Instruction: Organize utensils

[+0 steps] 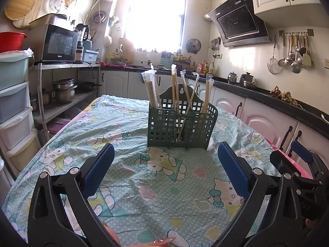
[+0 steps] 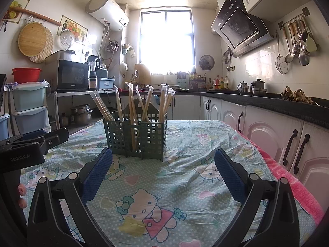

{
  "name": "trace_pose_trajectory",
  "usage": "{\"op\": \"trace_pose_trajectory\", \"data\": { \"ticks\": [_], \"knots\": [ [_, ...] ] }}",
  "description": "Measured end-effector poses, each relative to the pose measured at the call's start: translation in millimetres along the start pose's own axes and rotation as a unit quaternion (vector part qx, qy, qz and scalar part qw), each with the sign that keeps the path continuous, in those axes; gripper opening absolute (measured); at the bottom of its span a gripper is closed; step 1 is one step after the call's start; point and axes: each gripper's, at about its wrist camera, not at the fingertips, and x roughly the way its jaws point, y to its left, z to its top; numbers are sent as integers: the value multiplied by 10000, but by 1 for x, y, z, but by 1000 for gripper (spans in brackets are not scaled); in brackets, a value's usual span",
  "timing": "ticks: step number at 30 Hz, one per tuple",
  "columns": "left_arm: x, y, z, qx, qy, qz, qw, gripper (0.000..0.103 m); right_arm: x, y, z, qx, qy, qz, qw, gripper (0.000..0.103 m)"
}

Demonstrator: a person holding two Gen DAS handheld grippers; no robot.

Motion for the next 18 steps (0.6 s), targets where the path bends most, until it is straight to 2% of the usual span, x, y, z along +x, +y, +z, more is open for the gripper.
{"op": "trace_pose_trajectory", "data": {
  "ticks": [18],
  "knots": [
    [0,0,3,-1,-14,-7,10000,93,0,1,0,0,-4,-5,10000,97]
  ]
}}
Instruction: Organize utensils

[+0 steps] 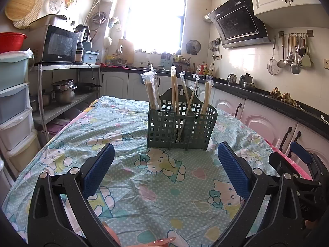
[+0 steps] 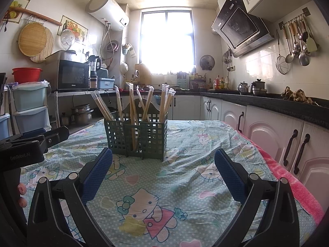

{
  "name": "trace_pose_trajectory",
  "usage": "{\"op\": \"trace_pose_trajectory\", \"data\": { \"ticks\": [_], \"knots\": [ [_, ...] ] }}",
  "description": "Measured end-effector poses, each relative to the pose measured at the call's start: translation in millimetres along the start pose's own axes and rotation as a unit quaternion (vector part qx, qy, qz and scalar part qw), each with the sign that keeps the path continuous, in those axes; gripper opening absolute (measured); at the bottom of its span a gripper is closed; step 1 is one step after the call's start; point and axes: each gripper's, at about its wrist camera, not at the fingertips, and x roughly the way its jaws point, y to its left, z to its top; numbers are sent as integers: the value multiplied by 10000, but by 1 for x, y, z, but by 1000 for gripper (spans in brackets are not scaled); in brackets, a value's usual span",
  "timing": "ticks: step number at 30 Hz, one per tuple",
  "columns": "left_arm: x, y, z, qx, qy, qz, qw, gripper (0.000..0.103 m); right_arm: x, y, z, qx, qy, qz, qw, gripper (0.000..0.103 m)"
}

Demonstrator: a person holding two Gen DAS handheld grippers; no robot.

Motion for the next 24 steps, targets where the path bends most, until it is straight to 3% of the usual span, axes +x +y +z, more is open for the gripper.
{"op": "trace_pose_trajectory", "data": {
  "ticks": [13,18,24],
  "knots": [
    [5,4,1,-96,105,-59,9999,93,0,0,0,0,6,4,10000,97],
    [11,4,1,-52,185,168,9997,93,1,0,1,35,51,5,10000,97],
    [17,23,17,-374,447,143,9982,93,16,-17,25,412,350,-73,9985,97]
  ]
}}
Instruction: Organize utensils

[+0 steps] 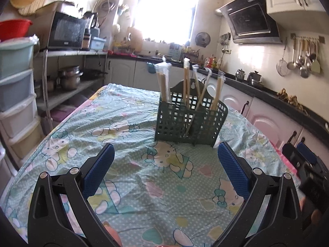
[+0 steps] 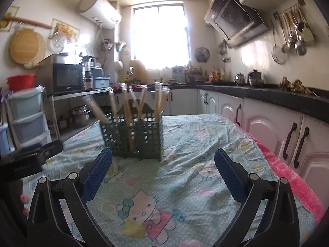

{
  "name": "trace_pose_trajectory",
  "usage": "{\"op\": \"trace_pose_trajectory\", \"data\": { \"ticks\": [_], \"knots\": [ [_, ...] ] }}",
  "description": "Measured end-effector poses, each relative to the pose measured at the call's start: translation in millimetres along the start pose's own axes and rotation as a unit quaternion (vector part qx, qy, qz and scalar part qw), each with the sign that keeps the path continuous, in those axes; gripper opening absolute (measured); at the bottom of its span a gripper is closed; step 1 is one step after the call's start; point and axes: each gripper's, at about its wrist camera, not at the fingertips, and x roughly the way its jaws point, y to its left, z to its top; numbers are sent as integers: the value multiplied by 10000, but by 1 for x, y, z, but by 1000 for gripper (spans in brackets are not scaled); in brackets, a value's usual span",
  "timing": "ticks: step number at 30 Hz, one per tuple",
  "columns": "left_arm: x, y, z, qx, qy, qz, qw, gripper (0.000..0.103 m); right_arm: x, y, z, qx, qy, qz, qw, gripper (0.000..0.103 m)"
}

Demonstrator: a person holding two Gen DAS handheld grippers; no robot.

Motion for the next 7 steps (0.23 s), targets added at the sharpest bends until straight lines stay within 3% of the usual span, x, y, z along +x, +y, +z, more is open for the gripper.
{"op": "trace_pose_trajectory", "data": {
  "ticks": [2,3,7],
  "knots": [
    [9,13,18,-15,186,81,9998,93,18,-14,19,73,211,-155,9996,97],
    [16,19,25,16,327,109,9994,93,42,-25,35,49,574,-294,9979,97],
    [79,68,69,96,913,665,9936,93,122,-58,63,-295,1277,-730,9887,97]
  ]
}}
